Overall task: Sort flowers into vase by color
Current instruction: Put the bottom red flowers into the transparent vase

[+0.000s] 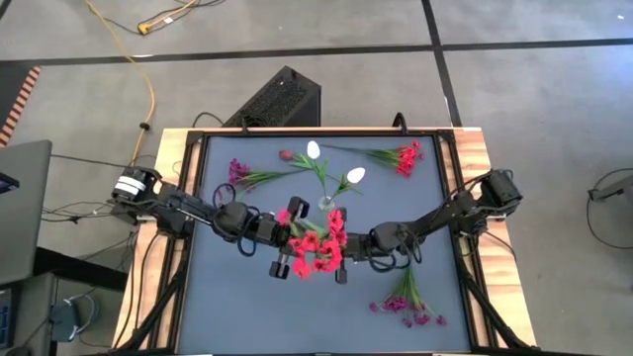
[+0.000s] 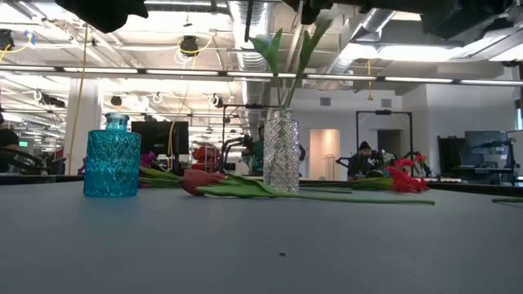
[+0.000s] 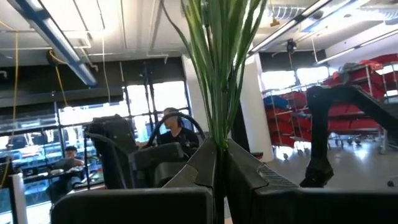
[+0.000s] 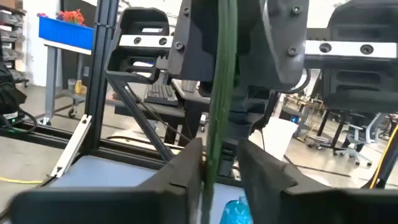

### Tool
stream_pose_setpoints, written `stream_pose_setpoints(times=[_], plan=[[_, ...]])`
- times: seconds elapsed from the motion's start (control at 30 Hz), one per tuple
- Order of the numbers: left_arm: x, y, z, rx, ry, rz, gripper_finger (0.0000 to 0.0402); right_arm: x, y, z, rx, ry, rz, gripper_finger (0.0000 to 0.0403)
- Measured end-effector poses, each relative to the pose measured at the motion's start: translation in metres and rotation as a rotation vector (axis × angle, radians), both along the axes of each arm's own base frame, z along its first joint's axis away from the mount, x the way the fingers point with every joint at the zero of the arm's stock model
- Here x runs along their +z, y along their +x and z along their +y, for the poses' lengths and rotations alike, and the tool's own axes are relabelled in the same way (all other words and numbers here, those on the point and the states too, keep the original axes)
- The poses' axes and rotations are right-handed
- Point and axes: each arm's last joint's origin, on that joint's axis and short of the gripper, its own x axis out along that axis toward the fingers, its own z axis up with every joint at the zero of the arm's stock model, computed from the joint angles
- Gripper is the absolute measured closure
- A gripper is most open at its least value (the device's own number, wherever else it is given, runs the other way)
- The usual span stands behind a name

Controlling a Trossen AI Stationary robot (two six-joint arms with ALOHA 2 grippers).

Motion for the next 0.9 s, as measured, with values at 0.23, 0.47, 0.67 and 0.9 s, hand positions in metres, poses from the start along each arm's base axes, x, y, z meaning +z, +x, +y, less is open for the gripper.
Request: stream_pose_setpoints(times=[0.23, 0.47, 0.67, 0.9], plan=[[0.000, 0.000, 0.000, -0.003, -0.008, 0.006, 0.0401, 0.003, -0.004, 0.005, -0.031, -0.021, 0.006, 0.0363], [-0.005, 0.002, 0.000, -0.019, 0.012, 0.082, 0.0350, 0.006, -0.009, 0.009, -0.017, -0.024, 0.059, 0.0363], [0.008, -0.009, 0.004, 0.051, 0.000, 0.219, 0.0268, 0.017, -0.019, 0.005, -0.009, 0.023, 0.163, 0.0363], [0.020, -0.025, 0.009, 0.089, -0.011, 0.349, 0.0190, 0.028, -0.027, -0.012, -0.045, 0.076, 0.232, 0.0363]])
